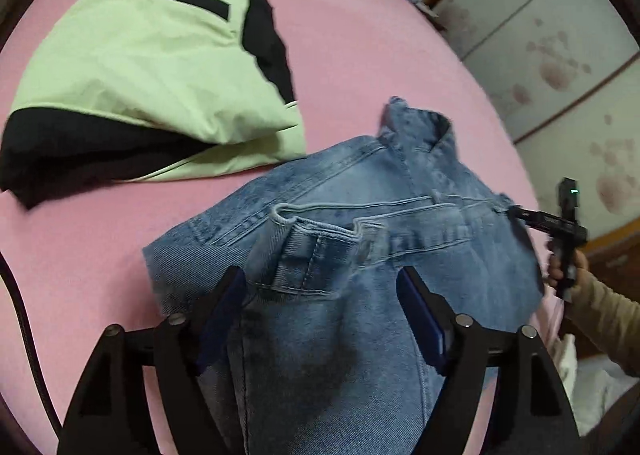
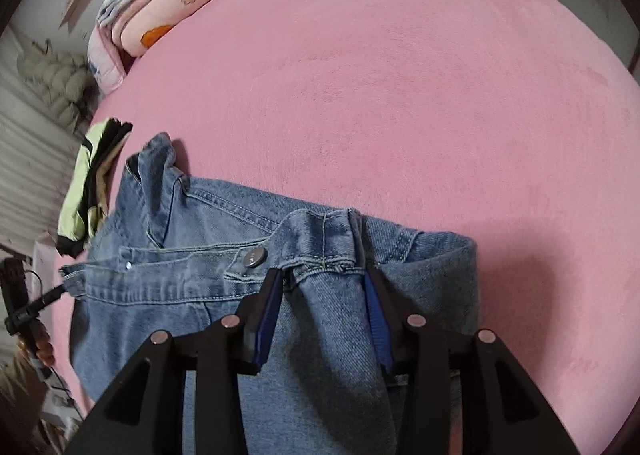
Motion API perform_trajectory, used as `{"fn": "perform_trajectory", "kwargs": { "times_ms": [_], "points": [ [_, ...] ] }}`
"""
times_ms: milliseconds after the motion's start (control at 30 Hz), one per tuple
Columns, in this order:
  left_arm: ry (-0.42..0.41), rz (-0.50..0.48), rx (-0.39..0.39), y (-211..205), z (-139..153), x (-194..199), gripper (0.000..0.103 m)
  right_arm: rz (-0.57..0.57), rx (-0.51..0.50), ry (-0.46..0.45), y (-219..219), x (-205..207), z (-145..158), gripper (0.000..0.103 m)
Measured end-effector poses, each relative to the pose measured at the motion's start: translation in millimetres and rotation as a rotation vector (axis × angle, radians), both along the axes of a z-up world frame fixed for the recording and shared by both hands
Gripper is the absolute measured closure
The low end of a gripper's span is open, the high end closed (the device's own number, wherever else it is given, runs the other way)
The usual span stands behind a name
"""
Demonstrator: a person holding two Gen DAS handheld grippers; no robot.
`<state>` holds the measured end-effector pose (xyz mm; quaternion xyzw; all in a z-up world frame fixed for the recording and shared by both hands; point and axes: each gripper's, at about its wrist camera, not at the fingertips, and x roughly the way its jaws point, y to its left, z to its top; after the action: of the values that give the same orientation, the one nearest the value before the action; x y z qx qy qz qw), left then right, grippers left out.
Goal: Fold large clothes
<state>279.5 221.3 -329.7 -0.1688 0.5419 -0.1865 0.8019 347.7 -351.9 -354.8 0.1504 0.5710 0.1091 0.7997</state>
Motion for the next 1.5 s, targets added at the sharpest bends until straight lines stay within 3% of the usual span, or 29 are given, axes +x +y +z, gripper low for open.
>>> {"fn": "perform_trajectory", "kwargs": {
  "times_ms": [100, 200, 400, 467, 500, 533, 567, 600, 700, 833, 967, 1100, 1200, 1267, 1300, 1333, 1400, 1500],
  "points": [
    [0.001, -0.015, -0.044, 4.6, -0.1, 1.9, 0.025, -0.03, 0.052, 0.011, -3.9, -2.4, -0.6, 0.056],
    [-0.009, -0.051, 0.024, -3.5, -6.0, 6.1, 0.025, -0.04, 0.055, 0.011, 1.1, -2.4, -0.4, 0.053],
    [-0.048, -0.104, 0.281, -38.8, -24.8, 23.2, 0.026, 0.115, -0.24, -0.014, 43.8, 2.0, -3.9, 0.044],
    [-0.057, -0.069, 0.363, -45.2, -32.8, 25.8, 0.043, 0.135, -0.304, -0.035, 53.3, -0.7, -5.9, 0.044],
    [-0.058, -0.063, 0.391, -47.0, -34.5, 26.0, 0.057, 0.131, -0.326, -0.045, 55.9, -2.5, -6.2, 0.046],
    [-0.07, -0.062, 0.404, -49.2, -33.7, 25.2, 0.069, 0.124, -0.338, -0.05, 57.6, -4.7, -5.1, 0.054],
    [-0.083, -0.051, 0.446, -52.6, -30.6, 23.8, 0.073, 0.119, -0.349, -0.057, 59.0, -6.6, -2.7, 0.063],
    [-0.092, -0.04, 0.486, -55.0, -27.7, 22.7, 0.08, 0.112, -0.377, -0.07, 60.5, -8.8, 0.9, 0.079],
    [-0.122, 0.025, 0.561, -60.9, -8.7, 16.9, 0.084, 0.09, -0.407, -0.129, 59.8, -17.1, 21.9, 0.089],
    [-0.169, 0.125, 0.584, -61.9, 15.3, 16.1, 0.085, 0.041, -0.374, -0.232, 55.0, -23.0, 56.4, 0.089],
    [-0.216, 0.223, 0.585, -63.0, 15.3, 25.5, 0.084, 0.006, -0.365, -0.255, 51.3, -12.5, 49.3, 0.09],
    [-0.129, 0.246, 0.614, -65.6, -33.1, 37.3, 0.081, 0.012, -0.402, -0.183, 56.9, 3.5, -1.0, 0.089],
    [-0.157, 0.264, 0.654, -70.0, -48.0, 32.6, 0.077, 0.015, -0.43, -0.198, 58.8, -1.4, -15.4, 0.086],
    [-0.16, 0.286, 0.643, -64.8, -47.9, 30.4, 0.069, 0.008, -0.433, -0.197, 57.6, -2.8, -12.2, 0.083],
    [-0.157, 0.303, 0.631, -60.5, -46.7, 29.7, 0.06, 0.009, -0.438, -0.183, 56.2, -3.5, -8.9, 0.077],
    [-0.148, 0.327, 0.616, -54.3, -44.6, 28.5, 0.044, 0.007, -0.453, -0.169, 55.2, -3.4, -5.8, 0.069],
    [-0.115, 0.383, 0.589, -40.2, -38.3, 29.2, 0.027, 0.006, -0.47, -0.149, 52.6, -3.7, 2.9, 0.068],
    [-0.089, 0.416, 0.536, -27.1, -20.6, 23.1, 0.026, -0.001, -0.471, -0.173, 56.2, -10.4, 32.1, 0.068]
  ]
}}
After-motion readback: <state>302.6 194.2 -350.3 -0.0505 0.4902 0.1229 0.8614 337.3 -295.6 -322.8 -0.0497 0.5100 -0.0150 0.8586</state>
